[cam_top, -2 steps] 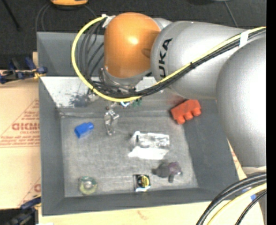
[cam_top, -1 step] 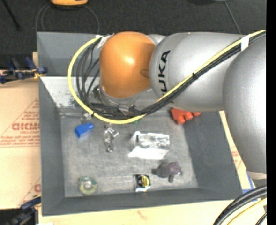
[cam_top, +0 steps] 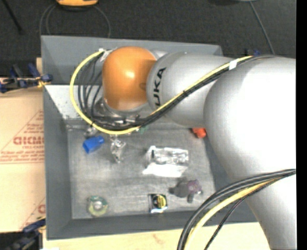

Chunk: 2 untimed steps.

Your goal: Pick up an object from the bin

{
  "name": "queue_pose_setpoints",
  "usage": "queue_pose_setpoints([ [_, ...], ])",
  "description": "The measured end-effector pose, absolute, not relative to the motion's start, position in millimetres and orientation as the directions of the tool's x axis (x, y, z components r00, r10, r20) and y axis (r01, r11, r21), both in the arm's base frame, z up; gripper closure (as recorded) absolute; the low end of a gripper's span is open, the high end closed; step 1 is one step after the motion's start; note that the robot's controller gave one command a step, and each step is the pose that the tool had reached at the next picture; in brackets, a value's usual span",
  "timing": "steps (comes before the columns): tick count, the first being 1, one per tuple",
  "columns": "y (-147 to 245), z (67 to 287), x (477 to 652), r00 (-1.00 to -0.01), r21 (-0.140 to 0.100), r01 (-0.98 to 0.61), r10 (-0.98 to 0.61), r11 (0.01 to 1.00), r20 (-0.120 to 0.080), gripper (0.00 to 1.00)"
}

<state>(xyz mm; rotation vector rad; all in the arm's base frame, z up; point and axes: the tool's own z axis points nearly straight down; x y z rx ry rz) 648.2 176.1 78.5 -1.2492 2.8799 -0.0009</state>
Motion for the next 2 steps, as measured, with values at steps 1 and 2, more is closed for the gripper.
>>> queue_pose_setpoints([
  [1,178.0,82.8,648.4,-0.685,0.000,-0.728,-0.728,0.685,-0.006,1.00],
  [2,126.6,222.8,642.9,-0.738,-0.008,-0.675,-0.675,0.738,-0.011,1.00],
])
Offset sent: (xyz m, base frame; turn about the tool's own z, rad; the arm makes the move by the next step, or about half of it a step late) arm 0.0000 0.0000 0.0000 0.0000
